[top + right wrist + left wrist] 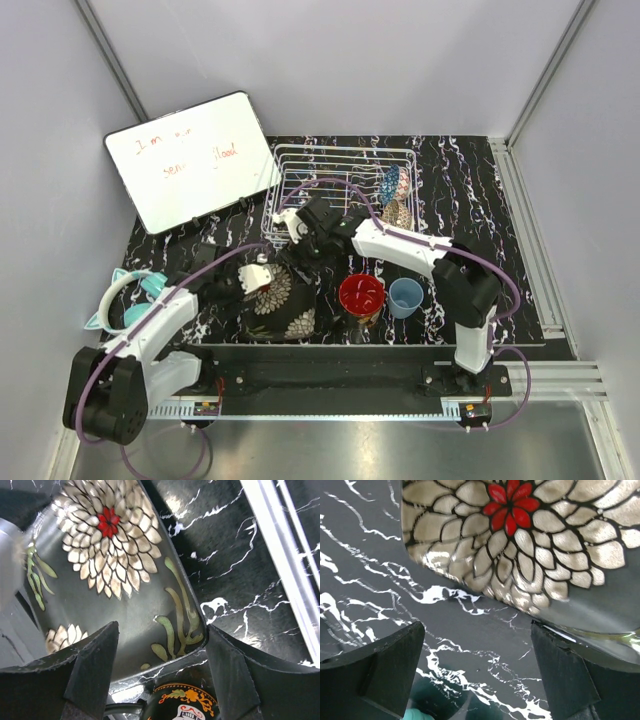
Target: Load the mixed dishes into the dish rack
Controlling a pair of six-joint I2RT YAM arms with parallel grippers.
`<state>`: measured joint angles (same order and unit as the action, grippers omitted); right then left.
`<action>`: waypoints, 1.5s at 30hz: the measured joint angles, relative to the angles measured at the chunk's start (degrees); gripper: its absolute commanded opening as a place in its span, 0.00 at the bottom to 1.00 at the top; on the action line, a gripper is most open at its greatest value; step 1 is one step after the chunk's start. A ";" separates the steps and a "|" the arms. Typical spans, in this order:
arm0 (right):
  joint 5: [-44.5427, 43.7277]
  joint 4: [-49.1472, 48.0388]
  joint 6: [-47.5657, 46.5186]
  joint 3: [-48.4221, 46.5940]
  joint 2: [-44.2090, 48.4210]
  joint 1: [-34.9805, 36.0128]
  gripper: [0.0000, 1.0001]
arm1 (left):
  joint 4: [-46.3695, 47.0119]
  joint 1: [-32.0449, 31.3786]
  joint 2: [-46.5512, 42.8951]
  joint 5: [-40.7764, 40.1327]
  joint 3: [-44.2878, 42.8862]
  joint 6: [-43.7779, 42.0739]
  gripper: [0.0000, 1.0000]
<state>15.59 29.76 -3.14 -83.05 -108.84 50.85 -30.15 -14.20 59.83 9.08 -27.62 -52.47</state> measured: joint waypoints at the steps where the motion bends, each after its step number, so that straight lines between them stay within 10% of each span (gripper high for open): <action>1: 0.28 0.09 -0.07 0.00 -0.11 0.00 0.75 | -0.24 0.00 -0.81 -0.24 0.09 -0.26 0.93; 31: 3.65 3.98 -1.31 -7.80 -10.75 0.37 0.73 | -5.35 2.27 -9.25 -4.50 -2.12 -4.63 0.93; 38: 4.37 3.98 -0.92 -8.57 -12.79 0.44 0.99 | -10.80 2.32 -11.41 -3.13 -6.93 -7.15 0.93; 45: 2.05 4.00 -0.44 -8.15 -12.46 0.57 1.00 | -14.01 2.23 -11.82 -1.57 -4.98 -9.33 0.93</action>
<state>17.65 33.76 -3.57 -91.20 -121.30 51.42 -44.16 -11.97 48.01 7.51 -32.60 -61.80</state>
